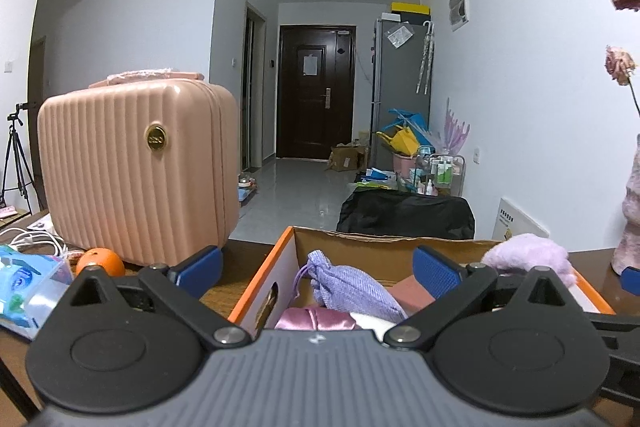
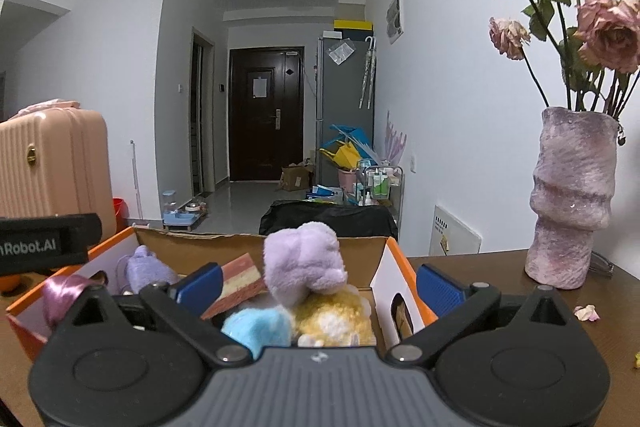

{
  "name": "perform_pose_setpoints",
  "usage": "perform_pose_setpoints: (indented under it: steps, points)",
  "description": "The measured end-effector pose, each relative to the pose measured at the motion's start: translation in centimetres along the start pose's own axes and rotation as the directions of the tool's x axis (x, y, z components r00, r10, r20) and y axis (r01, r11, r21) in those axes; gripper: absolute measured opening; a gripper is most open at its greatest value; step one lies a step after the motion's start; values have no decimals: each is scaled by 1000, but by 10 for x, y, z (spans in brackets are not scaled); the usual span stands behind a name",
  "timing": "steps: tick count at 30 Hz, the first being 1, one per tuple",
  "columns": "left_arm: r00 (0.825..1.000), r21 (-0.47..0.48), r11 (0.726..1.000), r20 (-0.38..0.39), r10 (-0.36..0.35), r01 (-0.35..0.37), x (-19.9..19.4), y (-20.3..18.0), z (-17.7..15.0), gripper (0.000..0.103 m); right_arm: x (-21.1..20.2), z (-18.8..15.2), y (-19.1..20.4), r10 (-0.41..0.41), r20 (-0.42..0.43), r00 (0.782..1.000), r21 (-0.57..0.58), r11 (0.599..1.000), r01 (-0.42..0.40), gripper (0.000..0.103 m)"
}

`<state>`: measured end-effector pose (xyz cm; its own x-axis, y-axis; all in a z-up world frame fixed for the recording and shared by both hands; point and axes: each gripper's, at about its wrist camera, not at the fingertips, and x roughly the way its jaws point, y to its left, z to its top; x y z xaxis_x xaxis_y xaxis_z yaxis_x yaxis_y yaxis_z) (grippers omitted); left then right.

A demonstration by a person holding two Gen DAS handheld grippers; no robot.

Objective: Organize soft objects
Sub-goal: 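Withdraw both tools from the box toward the plastic bag and white sponge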

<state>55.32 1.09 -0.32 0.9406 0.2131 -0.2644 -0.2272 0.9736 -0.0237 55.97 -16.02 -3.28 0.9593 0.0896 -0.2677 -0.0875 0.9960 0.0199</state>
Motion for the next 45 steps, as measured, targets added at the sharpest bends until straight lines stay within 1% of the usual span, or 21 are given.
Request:
perform_pose_setpoints:
  steps: [5,15,30,35,45]
  points:
    - [1000,11,1000,-1,-17,17,-22,6,1,103,-21,-2,5,8,3,1000,-6,1000,-8,103]
    - [999,10,1000,-30,-21,21,-62,30,-2,103,-64,-10,14,30,-12,999,-8,1000,-30,103]
    - [999,66,998,-41,-8,11,-122,66,-23,103,-119,-28,38,67,-43,997,0,998,-67,103]
    - [999,63,998,-50,4,-1,-137,84,-29,103,-135,-33,47,78,-47,996,-7,997,-78,103]
    - [998,79,997,-56,-3,7,-163,112,-36,103,-155,-45,72,92,-67,994,-12,996,-93,103]
